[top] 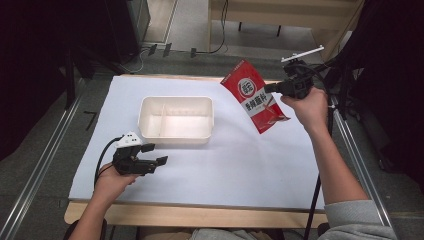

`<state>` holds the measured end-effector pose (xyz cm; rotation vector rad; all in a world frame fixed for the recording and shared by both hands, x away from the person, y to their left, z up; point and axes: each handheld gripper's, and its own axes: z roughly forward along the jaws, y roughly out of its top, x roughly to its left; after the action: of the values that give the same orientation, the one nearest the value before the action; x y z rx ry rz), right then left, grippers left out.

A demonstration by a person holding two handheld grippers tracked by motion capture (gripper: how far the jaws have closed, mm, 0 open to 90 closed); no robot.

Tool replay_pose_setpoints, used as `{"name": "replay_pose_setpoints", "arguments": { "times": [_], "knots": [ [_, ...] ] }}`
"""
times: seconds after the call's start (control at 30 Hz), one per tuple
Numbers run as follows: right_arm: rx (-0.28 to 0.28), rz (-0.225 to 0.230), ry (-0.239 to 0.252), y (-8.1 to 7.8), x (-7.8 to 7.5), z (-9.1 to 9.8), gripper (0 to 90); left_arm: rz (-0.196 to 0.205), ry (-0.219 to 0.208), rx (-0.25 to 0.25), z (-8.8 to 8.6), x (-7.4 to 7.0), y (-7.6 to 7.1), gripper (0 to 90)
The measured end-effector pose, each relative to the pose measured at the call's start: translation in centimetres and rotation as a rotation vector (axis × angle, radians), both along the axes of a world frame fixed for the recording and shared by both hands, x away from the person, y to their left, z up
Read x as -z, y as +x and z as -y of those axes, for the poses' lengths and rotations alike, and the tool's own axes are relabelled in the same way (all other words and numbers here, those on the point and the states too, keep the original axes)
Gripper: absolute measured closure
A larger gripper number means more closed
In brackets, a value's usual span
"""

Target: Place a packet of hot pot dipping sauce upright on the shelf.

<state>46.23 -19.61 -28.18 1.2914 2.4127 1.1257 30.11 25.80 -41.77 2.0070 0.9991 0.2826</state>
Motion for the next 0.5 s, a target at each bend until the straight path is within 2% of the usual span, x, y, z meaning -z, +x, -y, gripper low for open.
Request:
{"name": "replay_pose_setpoints", "arguments": {
  "times": [0.5],
  "knots": [
    [-0.097,0.050,0.041,-1.1,-4.3,-4.2,90.0,0.001,-0.003,-0.003,0.0,0.0,0.0,29.1]
  ]
}}
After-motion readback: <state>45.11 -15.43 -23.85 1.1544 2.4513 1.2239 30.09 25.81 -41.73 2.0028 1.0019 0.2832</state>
